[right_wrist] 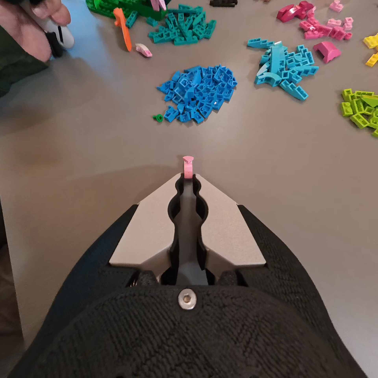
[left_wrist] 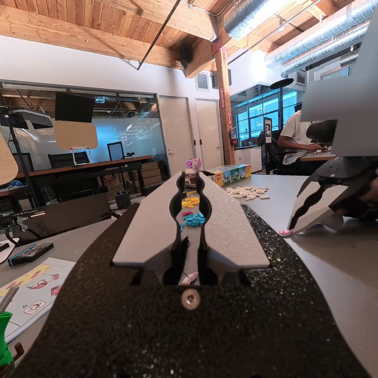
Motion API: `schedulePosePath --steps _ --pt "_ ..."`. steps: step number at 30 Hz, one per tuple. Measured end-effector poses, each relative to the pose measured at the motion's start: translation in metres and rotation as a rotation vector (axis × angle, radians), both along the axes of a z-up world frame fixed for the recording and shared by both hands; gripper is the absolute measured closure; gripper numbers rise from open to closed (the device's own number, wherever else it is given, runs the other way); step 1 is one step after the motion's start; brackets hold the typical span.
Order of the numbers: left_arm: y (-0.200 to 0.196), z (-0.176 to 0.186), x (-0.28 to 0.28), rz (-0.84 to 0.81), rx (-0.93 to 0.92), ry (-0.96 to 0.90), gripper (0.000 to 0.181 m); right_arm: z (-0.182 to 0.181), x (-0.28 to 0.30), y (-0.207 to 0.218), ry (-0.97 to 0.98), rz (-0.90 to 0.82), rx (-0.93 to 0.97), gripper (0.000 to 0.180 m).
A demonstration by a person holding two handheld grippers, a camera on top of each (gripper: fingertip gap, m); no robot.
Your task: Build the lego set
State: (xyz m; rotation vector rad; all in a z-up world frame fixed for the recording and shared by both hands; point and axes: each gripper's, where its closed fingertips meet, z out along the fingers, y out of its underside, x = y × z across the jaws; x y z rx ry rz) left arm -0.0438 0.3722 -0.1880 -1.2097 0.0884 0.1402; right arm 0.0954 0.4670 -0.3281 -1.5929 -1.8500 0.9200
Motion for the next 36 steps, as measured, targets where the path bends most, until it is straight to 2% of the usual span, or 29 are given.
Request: schedulePosePath --steps 1,9,36 --pt "0.0000 0.0000 0.0000 0.000 0.000 0.000 0.173 -0.0008 0.0000 -0.0002 -0.004 0.002 0.006 0.173" --pt "0.0000 0.0001 0.0006 -0.005 0.001 -0.001 0.173 -0.0009 -0.0002 0.0003 -0.005 -0.003 0.000 0.166" --pt "-0.0011 0.0001 0.0015 -0.013 0.003 -0.011 0.173 -0.0006 -0.0006 0.0040 -0.003 -0.028 0.000 0.160"
